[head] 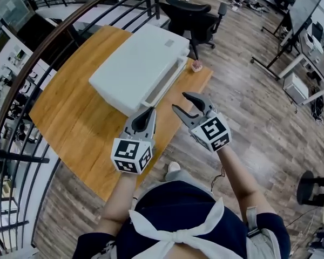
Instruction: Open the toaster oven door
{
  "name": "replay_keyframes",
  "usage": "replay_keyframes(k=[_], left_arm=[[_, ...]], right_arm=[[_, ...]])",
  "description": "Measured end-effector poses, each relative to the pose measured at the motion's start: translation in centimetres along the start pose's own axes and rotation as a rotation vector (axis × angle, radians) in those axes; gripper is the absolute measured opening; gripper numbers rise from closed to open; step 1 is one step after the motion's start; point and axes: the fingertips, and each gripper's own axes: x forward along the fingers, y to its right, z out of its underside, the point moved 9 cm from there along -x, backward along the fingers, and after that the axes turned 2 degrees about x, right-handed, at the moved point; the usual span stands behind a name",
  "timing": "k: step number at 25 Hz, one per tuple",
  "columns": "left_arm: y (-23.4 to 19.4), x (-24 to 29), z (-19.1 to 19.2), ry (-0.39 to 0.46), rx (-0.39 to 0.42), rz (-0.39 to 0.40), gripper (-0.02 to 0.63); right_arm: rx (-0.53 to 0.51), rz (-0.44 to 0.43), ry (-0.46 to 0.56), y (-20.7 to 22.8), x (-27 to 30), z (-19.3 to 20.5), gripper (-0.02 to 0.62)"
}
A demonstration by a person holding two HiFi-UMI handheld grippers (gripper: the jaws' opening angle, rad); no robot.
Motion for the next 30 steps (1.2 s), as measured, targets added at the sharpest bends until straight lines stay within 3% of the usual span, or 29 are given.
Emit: replay_keyframes(k=[8, 17, 30], left_arm=[[-0.9, 1.0, 0.2, -0.01, -0.017, -0.052, 0.025], [-1.6, 1.7, 0.7, -0.026, -0.026, -0.098, 0.025], [-2.6, 2.1, 1.1, -0.043, -0.032, -0.138, 0.025]], right_arm=[[-0.075, -0.125, -0.062, 1.1, 3.1, 0.1, 0.216], [-0.252, -0.29, -0.168, 1.0, 6.2, 0.7, 0.232], [-0.445, -0.363, -0.297, 2.2, 10.2, 0.9, 0.238]])
